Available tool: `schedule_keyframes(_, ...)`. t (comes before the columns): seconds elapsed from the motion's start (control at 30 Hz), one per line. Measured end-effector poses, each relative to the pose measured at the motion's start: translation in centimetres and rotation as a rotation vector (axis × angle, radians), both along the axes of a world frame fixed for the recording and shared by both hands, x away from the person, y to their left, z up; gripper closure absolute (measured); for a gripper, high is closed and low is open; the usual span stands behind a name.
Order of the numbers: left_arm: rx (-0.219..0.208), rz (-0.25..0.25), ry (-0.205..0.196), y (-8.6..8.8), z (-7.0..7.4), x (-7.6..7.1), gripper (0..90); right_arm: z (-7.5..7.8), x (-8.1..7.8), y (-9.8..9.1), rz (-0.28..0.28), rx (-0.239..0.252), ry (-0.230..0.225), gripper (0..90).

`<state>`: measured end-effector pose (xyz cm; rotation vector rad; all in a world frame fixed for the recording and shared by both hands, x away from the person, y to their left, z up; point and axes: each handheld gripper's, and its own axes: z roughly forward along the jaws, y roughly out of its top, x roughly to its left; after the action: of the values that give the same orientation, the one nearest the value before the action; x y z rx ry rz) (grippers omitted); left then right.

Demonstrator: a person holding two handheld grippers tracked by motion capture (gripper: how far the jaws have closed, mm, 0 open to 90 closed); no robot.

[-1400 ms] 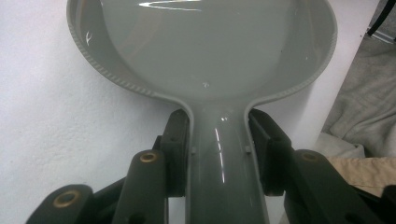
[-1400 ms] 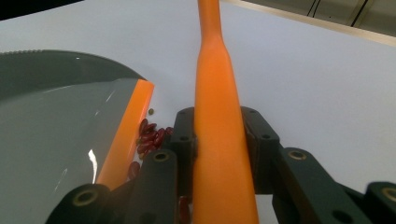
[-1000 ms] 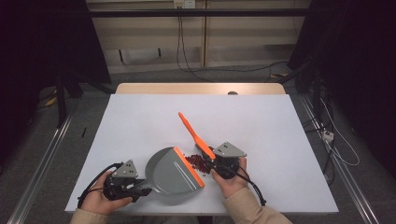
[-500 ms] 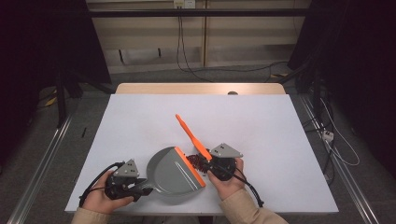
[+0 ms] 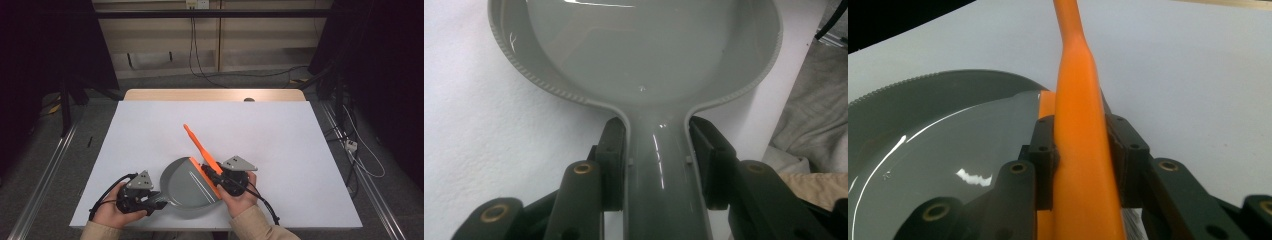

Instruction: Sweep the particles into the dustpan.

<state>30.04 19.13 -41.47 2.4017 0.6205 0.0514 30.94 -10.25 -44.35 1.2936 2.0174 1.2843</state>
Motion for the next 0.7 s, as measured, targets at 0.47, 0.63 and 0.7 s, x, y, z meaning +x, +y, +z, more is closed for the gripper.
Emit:
schedule_keyframes(0.47,-0.007,0.012,0.006,-0.6,-0.2,0.1,62.6,0.1,-0.4,0.8,0.017,0.046,0.010,68.6)
schedule_keyframes(0.63,-0.003,0.014,0.012,-0.6,-0.3,0.1,62.6,0.1,-0.3,1.0,0.016,0.056,0.014,68.6)
schedule_keyframes(0.7,-0.005,0.014,0.010,-0.6,-0.4,0.1,62.7,0.1,-0.3,1.1,0.020,0.053,0.012,68.5)
